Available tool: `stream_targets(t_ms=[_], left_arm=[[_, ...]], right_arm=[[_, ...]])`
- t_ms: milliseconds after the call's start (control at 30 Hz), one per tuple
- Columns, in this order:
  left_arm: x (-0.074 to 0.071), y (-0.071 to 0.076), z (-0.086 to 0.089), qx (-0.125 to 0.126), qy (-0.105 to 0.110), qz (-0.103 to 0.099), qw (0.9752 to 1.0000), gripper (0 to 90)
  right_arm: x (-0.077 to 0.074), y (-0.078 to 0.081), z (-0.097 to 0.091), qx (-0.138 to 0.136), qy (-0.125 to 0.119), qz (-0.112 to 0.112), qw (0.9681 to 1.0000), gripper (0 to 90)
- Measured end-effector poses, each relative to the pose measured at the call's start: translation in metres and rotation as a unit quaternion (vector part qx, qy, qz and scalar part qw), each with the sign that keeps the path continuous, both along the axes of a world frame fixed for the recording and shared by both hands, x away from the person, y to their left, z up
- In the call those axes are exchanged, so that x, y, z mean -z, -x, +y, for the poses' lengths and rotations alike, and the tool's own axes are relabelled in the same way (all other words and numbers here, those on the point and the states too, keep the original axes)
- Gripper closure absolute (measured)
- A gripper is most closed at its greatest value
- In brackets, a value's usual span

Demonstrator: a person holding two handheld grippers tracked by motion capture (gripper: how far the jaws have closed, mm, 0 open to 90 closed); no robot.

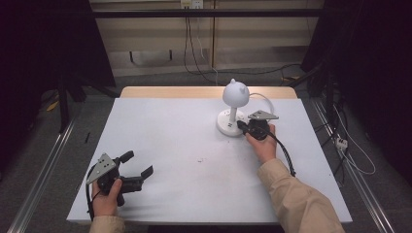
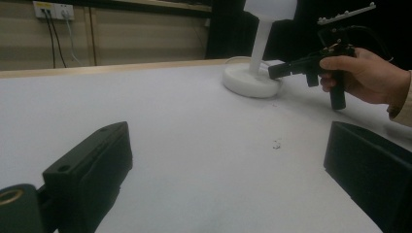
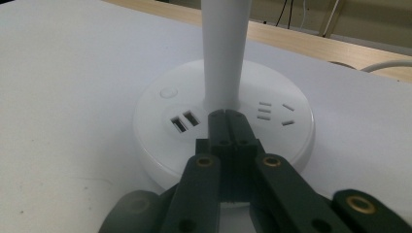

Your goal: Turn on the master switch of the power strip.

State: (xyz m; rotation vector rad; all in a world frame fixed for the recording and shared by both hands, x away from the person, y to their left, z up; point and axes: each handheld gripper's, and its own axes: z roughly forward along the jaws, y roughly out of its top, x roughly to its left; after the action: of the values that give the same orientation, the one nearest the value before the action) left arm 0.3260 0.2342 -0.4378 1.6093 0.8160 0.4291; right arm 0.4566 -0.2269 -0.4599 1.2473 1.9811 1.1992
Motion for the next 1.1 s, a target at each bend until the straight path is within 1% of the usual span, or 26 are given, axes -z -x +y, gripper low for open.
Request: stream_targets(t_ms=[367,633,1100], left_arm=[[0.0003,-0.0003,-0.0002,0.000,0.000,0.001,1.0000,3.3],[-0.0002,-0.0001,-0.0002,0.001,0.001,-0.001,1.0000,3.3],[0.0000,-0.0011,-0.0020,0.003,0.001,0.000,1.0000,3.3]], right_arm=[[0.0004,-0.0004,-0.0006,0.000,-0.004,0.002,1.0000,90.0],[0.0010,-0.0006,-0.0016,0.001,-0.012,0.005,0.9999,90.0],[0.0012,-0.0007,-0.0014,0.001,-0.011,0.006,0.9999,90.0]])
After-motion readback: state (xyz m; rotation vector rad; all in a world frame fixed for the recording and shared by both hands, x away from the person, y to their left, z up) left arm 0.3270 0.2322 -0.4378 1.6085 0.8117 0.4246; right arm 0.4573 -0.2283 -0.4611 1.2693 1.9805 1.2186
